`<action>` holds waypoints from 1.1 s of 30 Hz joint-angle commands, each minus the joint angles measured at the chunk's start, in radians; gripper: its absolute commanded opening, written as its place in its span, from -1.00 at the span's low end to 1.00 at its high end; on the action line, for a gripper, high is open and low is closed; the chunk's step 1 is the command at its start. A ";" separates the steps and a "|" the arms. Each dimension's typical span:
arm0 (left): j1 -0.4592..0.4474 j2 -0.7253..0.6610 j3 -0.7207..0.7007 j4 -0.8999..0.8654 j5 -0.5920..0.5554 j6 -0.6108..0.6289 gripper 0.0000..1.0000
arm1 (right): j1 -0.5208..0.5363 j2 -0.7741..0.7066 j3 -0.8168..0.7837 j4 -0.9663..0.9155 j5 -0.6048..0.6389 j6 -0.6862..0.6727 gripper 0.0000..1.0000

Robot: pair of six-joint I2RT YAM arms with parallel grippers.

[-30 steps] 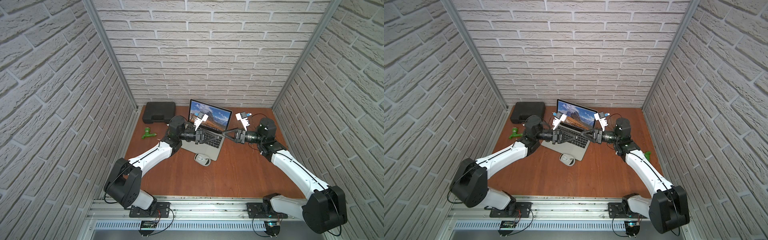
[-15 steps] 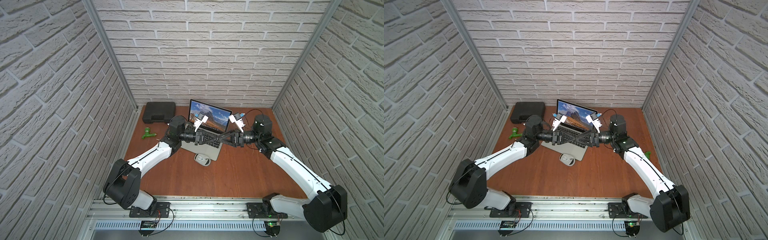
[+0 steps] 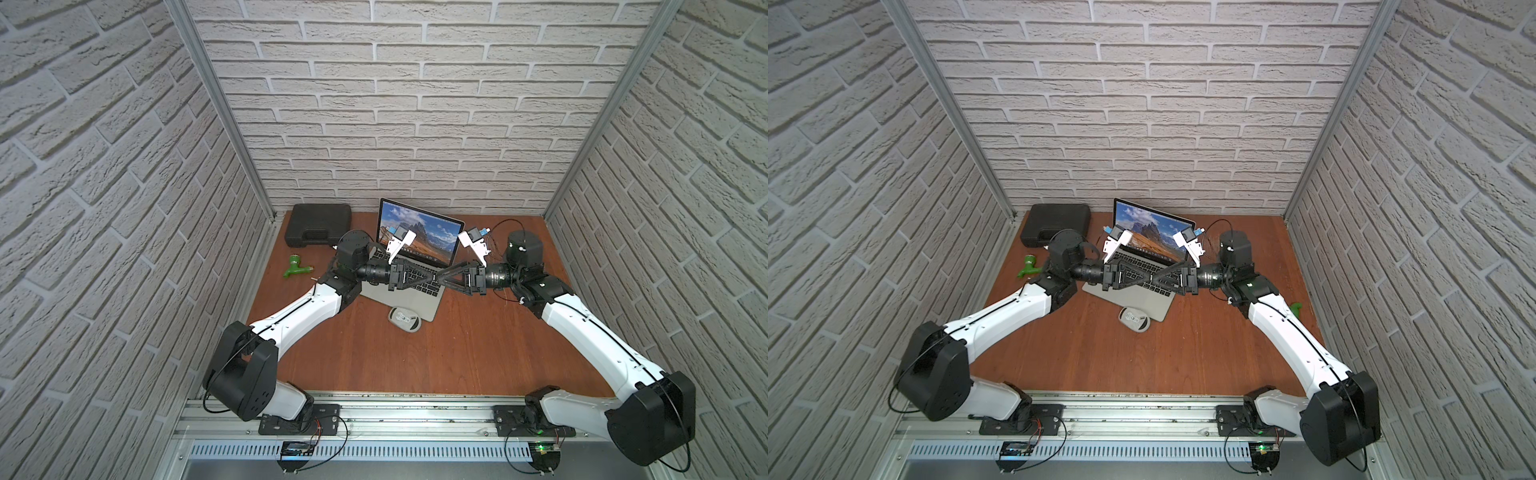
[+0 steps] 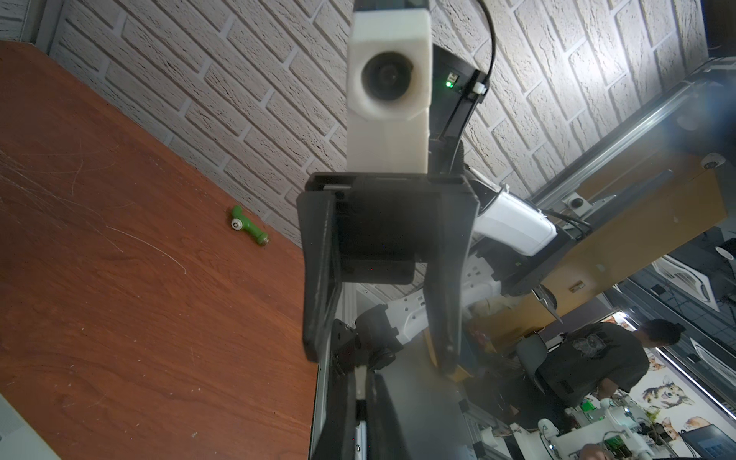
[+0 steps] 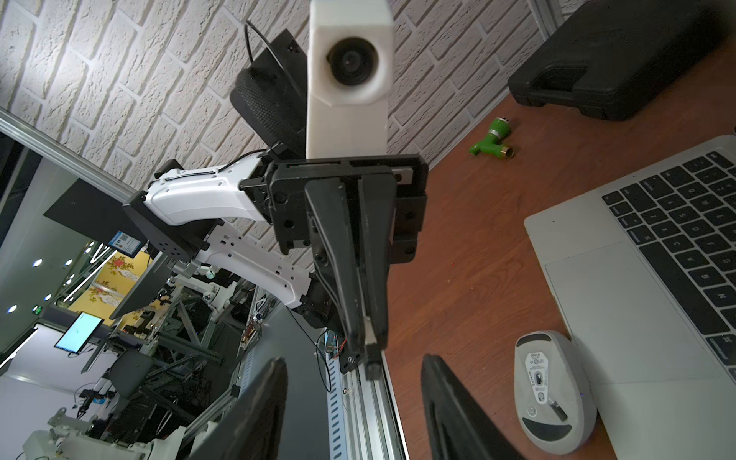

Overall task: Remove the wireless mouse receiver from the laptop
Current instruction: Adjust the USB plug.

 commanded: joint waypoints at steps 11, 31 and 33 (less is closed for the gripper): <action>-0.006 -0.030 0.028 0.050 0.023 0.021 -1.00 | 0.038 0.055 0.033 0.122 0.008 0.055 -0.33; 0.013 -0.038 0.025 0.026 -0.010 0.046 -0.16 | 0.057 0.060 0.056 0.092 0.020 0.038 -0.95; 0.058 -0.072 -0.015 0.027 -0.082 0.050 0.44 | 0.047 0.058 0.067 0.042 0.039 0.008 -0.95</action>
